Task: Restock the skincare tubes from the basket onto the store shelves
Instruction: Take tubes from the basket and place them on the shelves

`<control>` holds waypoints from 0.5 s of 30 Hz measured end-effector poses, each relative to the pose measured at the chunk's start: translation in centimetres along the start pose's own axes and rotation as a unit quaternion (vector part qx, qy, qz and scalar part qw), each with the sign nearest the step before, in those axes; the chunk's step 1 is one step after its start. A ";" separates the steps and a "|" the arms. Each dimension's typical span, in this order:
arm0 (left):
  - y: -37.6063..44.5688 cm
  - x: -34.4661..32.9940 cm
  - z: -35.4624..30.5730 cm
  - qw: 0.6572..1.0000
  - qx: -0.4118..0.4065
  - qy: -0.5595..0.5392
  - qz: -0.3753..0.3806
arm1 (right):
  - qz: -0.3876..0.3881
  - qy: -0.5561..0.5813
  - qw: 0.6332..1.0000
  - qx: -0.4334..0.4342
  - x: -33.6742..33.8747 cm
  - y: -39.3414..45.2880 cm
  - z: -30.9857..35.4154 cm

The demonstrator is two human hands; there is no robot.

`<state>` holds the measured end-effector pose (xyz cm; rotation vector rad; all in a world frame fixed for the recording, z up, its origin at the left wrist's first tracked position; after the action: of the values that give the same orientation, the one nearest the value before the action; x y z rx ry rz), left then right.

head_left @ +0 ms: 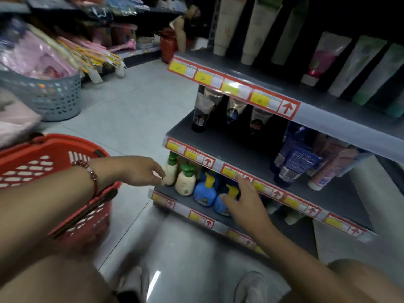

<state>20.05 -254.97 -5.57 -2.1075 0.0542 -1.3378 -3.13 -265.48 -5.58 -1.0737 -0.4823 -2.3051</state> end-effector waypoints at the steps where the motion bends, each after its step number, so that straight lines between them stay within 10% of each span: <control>1: -0.7 0.0 2.1 1.000 0.021 -0.003 0.000 | 0.036 -0.007 0.998 0.041 -2.0 0.1 2.4; 15: -12.7 -6.7 32.2 0.949 0.308 -0.064 0.026 | 0.345 -0.100 0.876 0.321 -26.6 2.8 25.6</control>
<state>39.72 -226.79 -13.35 -1.6351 -0.3217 -1.0116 27.76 -245.56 -10.32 -0.9332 -0.7315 -1.2724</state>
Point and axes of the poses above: each hand's wrist, its own y-axis towards the middle knuckle, its own x-axis out of the back of the hand, z = x × y, the point moved 8 cm from there along y, towards the middle knuckle, and after that the axes turned 5 degrees about x, right-handed, at the moved point
